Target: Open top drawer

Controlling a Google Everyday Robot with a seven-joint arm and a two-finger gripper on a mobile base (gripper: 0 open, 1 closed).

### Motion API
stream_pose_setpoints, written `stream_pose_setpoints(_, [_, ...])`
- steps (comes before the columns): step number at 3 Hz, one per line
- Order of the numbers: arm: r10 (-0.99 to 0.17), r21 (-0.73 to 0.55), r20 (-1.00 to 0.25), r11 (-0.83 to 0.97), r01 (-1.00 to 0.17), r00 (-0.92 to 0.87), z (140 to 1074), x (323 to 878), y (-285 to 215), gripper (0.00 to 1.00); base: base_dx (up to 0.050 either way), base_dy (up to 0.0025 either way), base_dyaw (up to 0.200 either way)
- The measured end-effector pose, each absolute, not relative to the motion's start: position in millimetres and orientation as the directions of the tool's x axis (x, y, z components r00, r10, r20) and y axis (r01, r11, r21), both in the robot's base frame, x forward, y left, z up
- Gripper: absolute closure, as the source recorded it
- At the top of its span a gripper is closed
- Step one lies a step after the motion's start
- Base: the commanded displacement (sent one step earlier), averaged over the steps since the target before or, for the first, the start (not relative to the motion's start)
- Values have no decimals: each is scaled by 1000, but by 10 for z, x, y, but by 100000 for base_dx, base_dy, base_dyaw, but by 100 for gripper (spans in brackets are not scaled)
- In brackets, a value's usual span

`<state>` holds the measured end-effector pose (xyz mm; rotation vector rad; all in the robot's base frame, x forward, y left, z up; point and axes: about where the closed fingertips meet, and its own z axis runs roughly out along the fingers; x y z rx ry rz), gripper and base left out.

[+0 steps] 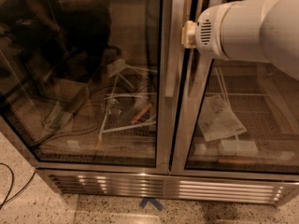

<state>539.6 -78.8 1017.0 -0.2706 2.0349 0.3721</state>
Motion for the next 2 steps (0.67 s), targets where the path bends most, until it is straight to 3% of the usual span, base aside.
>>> stream_pose_setpoints(2, [-21,174,-887,911,-375,-461,10161,5404,-752,100,0,0,0])
